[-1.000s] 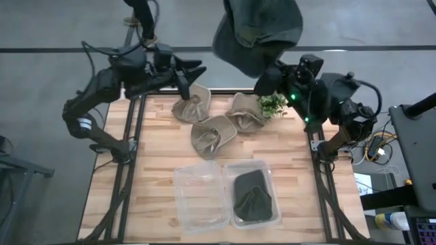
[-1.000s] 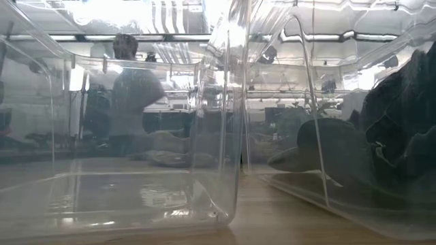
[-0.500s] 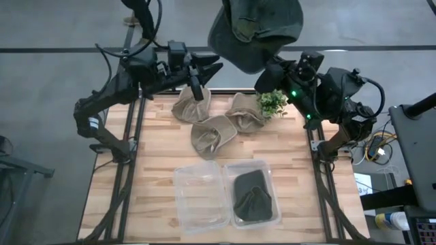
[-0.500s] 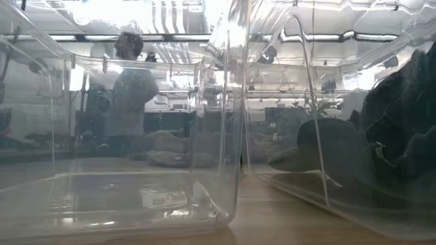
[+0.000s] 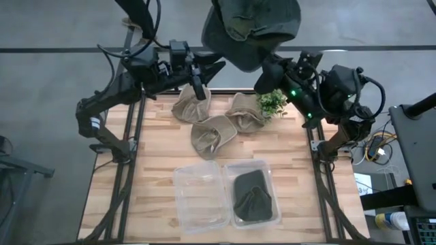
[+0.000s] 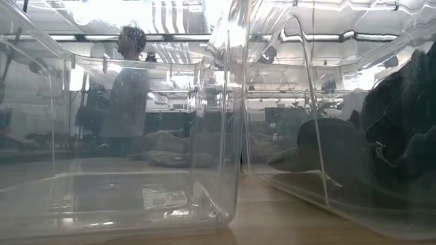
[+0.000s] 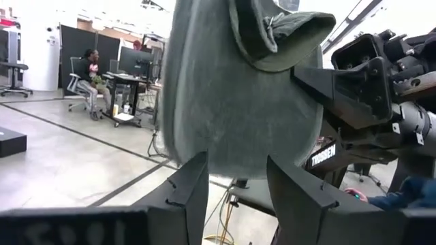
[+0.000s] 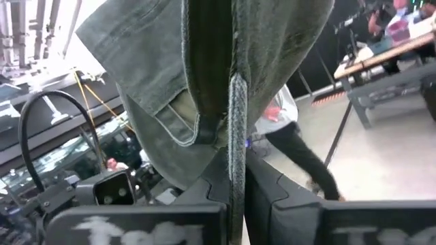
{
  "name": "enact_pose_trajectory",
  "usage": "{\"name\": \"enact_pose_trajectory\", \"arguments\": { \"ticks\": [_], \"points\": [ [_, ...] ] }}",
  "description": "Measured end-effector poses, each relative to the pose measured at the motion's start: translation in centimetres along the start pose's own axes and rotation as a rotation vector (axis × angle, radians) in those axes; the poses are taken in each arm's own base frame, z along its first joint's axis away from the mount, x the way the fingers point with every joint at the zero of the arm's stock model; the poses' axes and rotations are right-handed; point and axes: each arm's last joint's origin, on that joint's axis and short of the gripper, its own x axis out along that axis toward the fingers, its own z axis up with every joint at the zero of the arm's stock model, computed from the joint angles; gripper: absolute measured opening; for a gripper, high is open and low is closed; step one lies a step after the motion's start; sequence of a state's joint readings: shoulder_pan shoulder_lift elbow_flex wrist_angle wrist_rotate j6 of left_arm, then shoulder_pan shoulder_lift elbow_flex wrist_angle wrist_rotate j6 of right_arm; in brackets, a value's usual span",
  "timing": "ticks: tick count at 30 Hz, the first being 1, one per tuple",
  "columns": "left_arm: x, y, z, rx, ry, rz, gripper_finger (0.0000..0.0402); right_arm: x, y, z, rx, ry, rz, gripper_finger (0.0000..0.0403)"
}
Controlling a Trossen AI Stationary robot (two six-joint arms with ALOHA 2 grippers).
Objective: Pick & Place hat
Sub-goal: Put the black cap into the right transparent bin
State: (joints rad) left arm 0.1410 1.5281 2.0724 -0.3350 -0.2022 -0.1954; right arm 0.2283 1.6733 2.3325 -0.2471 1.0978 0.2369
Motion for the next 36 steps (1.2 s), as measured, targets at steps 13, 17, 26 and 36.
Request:
{"name": "enact_pose_trajectory", "arguments": {
  "ticks": [13, 17, 26, 36],
  "points": [
    [-1.0, 0.1, 1.1, 0.037, -0.054, 0.026, 0.0144, 0.1, 0.4, 0.6, -0.027, -0.047, 0.026, 0.0011],
    [-0.9, 0.2, 1.3, 0.039, -0.072, 0.027, 0.0144, 0.3, 0.8, -0.1, -0.014, -0.039, 0.061, 0.0011],
    [-0.9, 0.1, 1.5, 0.061, -0.093, -0.007, 0.0124, 0.5, 1.0, -0.7, 0.003, -0.028, 0.066, 0.0011],
    [-1.0, -0.1, 1.6, 0.057, -0.083, -0.089, 0.0008, 0.5, 0.9, -1.0, -0.019, -0.003, 0.062, 0.0014]
  ]
}}
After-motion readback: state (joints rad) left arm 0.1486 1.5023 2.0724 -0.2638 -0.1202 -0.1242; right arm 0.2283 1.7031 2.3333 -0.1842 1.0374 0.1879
